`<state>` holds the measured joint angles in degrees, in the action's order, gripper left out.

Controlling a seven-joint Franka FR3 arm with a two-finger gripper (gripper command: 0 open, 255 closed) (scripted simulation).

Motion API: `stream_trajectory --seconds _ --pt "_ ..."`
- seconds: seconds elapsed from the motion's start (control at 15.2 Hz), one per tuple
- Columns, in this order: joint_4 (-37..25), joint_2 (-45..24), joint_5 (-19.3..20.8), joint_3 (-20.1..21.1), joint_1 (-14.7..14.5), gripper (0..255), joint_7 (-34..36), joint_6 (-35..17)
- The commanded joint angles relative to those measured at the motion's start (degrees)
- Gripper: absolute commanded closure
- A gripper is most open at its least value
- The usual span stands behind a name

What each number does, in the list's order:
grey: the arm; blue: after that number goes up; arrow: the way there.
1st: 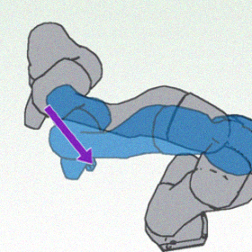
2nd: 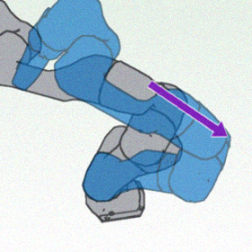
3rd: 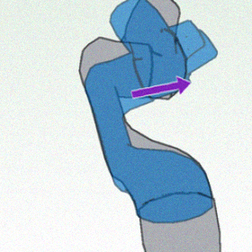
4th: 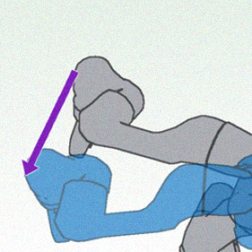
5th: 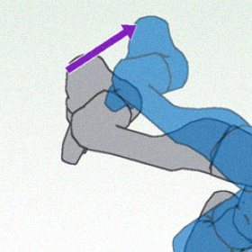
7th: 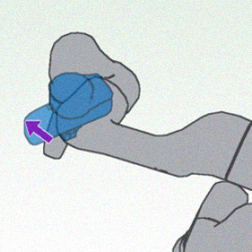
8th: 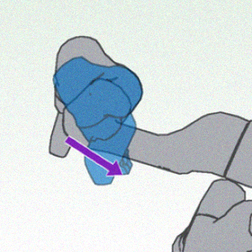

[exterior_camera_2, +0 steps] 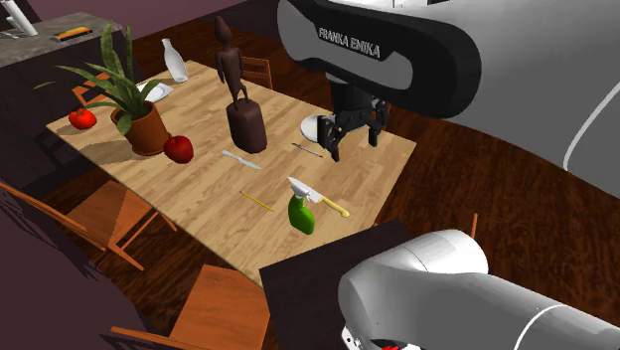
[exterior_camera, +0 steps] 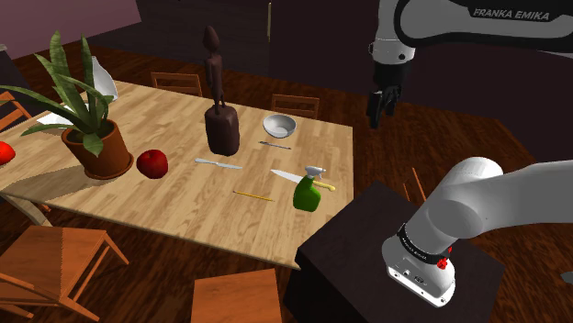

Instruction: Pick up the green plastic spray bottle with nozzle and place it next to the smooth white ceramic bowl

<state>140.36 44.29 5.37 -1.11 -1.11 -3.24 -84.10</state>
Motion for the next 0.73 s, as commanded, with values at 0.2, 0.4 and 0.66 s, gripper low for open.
stream_trajectory --seconds 0.2,0.4,0.66 --pt "3.4 -2.3 -0.4 0.4 -1.3 0 -0.8 -6.9" --pt "6.1 -5.5 -0.7 0.8 -2.6 0 -1.6 -14.1" --pt "8.7 -11.0 -1.1 1.5 -4.4 0 -2.7 -23.7"
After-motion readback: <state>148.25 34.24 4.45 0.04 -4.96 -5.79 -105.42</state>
